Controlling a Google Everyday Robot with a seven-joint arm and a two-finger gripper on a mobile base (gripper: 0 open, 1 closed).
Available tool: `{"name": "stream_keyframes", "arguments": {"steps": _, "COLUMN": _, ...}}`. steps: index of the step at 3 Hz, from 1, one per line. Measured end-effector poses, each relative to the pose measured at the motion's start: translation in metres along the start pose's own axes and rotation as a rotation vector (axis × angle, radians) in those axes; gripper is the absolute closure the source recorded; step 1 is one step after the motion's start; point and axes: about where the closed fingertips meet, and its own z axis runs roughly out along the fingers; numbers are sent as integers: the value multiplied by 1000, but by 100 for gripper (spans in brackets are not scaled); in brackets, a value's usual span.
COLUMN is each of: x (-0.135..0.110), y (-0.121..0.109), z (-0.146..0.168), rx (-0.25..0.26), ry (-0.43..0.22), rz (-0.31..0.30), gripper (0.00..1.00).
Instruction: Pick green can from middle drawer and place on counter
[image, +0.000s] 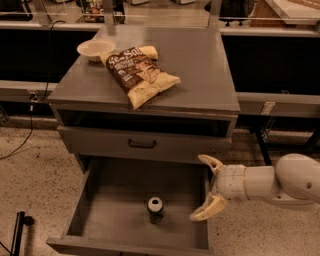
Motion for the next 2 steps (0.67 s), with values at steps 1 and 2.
{"name": "stream_keyframes", "arguments": {"steps": 1, "x": 28, "y": 26, "z": 62, "rx": 6, "ry": -109, "rz": -67, "gripper": 0}}
{"name": "stream_keyframes", "arguments": {"steps": 2, "x": 29, "y": 25, "z": 62, "rx": 3, "ry": -107, "rz": -70, "gripper": 0}}
